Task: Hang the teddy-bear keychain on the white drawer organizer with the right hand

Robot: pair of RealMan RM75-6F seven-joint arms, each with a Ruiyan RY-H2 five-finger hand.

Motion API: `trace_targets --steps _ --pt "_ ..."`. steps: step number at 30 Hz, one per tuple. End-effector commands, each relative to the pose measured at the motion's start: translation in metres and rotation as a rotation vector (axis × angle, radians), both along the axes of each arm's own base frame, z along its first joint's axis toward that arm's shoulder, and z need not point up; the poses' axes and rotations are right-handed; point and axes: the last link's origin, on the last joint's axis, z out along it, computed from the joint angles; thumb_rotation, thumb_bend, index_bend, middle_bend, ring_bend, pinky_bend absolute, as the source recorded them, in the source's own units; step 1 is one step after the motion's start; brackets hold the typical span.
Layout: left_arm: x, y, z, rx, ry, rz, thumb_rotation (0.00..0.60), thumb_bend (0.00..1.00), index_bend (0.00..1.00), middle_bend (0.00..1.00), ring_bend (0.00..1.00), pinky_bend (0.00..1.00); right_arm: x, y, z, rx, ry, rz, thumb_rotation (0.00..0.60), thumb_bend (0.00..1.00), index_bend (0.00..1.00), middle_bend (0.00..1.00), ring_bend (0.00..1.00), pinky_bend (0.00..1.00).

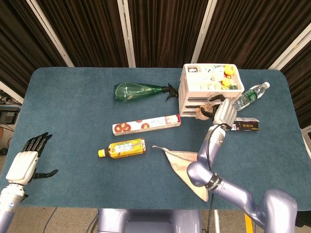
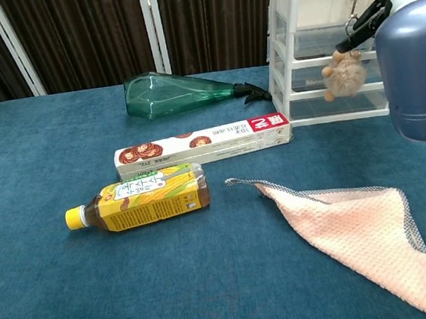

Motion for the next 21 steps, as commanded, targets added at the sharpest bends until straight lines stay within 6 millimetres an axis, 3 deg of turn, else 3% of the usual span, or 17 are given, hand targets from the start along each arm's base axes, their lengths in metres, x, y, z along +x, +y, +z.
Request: trace_targets --steps 1,10,21 --pt "0.0 0.0 0.0 0.0 0.0 0.0 0.6 0.09 0.0 0.0 0.0 0.0 -0.004 0.003 -0.002 0.003 -0.003 -0.001 0.6 0.11 0.45 1.0 1.0 0.84" --pt "-0.001 -0.001 0.001 0.003 0.007 -0.003 0.6 0.09 0.0 0.0 0.0 0.0 -0.006 0.017 0.009 -0.056 -0.036 0.087 0.6 0.11 0.33 1.0 1.0 0.81" --pt "-0.003 -0.003 0.001 0.002 0.026 -0.005 0.6 0.09 0.0 0.0 0.0 0.0 -0.03 0.056 0.049 -0.131 -0.031 0.181 0.6 0.11 0.27 1.0 0.99 0.77"
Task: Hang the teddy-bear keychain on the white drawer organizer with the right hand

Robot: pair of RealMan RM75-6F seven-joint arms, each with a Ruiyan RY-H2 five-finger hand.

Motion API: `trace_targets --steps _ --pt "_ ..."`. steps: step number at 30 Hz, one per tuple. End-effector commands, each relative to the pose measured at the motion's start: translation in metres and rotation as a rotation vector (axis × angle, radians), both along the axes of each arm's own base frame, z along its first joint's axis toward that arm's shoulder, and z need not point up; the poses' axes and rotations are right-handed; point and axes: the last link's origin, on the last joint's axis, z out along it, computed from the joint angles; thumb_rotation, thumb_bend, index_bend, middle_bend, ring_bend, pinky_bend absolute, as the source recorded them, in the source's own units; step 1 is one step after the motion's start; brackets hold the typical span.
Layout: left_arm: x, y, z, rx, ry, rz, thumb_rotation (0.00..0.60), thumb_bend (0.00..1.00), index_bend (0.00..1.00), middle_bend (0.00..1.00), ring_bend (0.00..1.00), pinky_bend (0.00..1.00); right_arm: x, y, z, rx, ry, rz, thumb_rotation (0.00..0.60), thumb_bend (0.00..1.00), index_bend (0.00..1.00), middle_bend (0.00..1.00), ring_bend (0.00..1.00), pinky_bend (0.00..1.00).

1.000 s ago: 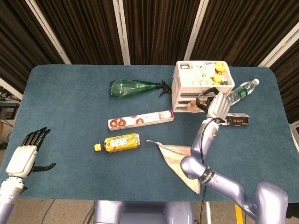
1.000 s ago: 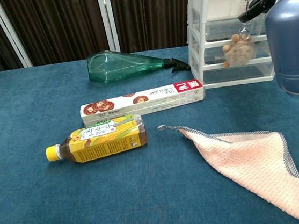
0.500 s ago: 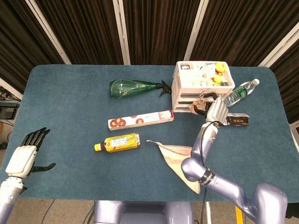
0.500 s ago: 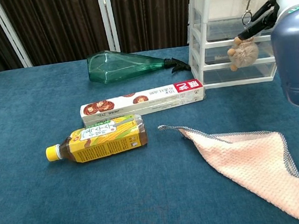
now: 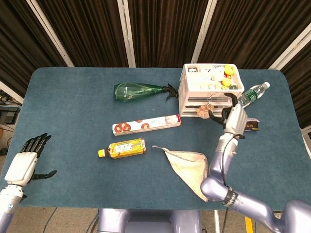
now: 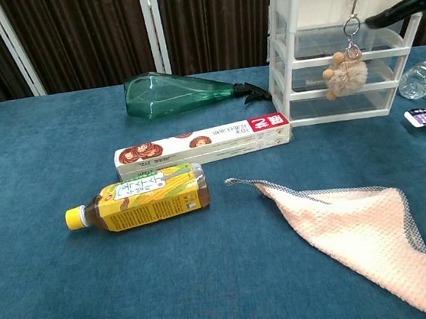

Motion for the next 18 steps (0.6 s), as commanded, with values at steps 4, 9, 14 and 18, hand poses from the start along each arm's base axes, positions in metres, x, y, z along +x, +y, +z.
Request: trace_targets --steps 4,9,14,18 --pt "-0.001 -0.002 0.001 0.003 0.015 -0.005 0.6 0.09 0.0 0.0 0.0 0.0 -0.018 0.034 0.028 -0.04 0.071 0.089 0.6 0.11 0.24 0.89 0.88 0.66" --pt "-0.003 -0.003 0.003 0.013 0.029 -0.009 0.6 0.09 0.0 0.0 0.0 0.0 -0.03 0.057 0.043 0.044 0.208 0.195 0.6 0.11 0.13 0.55 0.28 0.34" --pt "-0.004 -0.005 0.006 0.034 0.041 -0.018 0.6 0.09 0.01 0.0 0.0 0.0 -0.052 0.081 0.052 0.218 0.32 0.275 0.6 0.09 0.0 0.16 0.0 0.07" --pt "-0.004 -0.008 0.007 0.046 0.055 -0.032 0.6 0.09 0.01 0.0 0.0 0.0 -0.077 0.108 0.063 0.362 0.426 0.31 0.6 0.04 0.0 0.01 0.0 0.01"
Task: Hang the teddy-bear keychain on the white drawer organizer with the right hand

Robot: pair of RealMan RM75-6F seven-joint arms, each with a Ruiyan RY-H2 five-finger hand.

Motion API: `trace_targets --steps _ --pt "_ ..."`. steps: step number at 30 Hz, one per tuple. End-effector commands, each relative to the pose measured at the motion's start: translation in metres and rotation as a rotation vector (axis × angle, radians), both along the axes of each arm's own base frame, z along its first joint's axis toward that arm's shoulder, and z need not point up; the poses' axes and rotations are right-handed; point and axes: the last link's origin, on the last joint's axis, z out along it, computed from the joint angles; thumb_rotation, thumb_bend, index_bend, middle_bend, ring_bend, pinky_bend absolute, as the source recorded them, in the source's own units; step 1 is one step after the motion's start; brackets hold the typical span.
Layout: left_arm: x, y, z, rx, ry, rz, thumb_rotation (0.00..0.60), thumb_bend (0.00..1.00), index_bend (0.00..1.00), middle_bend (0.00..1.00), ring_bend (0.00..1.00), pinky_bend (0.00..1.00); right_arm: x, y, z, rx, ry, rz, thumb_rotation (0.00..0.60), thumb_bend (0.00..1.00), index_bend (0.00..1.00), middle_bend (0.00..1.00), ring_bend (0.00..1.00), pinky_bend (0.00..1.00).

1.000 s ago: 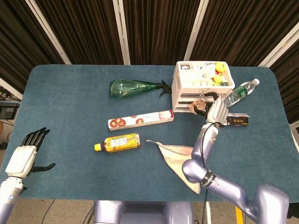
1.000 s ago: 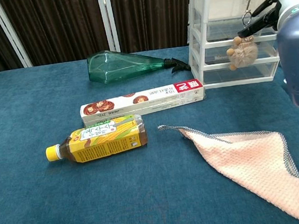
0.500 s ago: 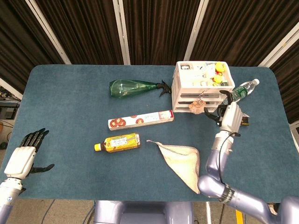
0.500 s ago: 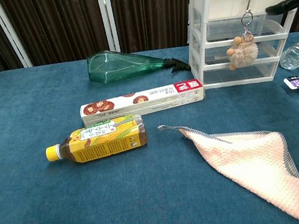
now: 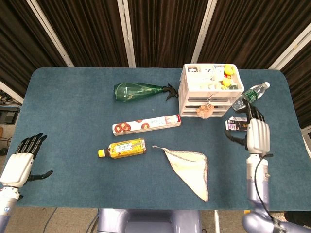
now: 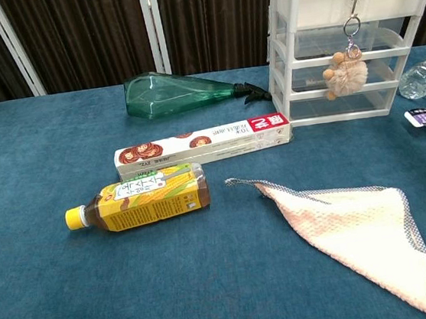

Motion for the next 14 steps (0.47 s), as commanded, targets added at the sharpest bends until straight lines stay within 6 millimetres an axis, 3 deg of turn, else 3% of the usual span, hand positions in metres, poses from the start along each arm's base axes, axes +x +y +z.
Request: trace_targets --steps 1,9,14 --pt "0.0 -0.003 0.0 0.005 0.013 -0.01 0.6 0.09 0.01 0.0 0.0 0.0 -0.029 0.04 0.009 0.182 0.124 0.032 0.6 0.03 0.0 0.0 0.0 0.0" --pt "-0.003 -0.007 0.0 0.025 0.106 -0.061 0.6 0.08 0.0 0.0 0.0 0.0 -0.07 0.096 0.015 0.231 0.304 0.058 0.6 0.0 0.0 0.0 0.0 0.0" --pt "-0.004 -0.009 -0.002 0.033 0.143 -0.075 0.6 0.08 0.0 0.0 0.0 0.0 -0.085 0.112 0.017 0.187 0.374 0.087 0.6 0.0 0.0 0.0 0.0 0.0"
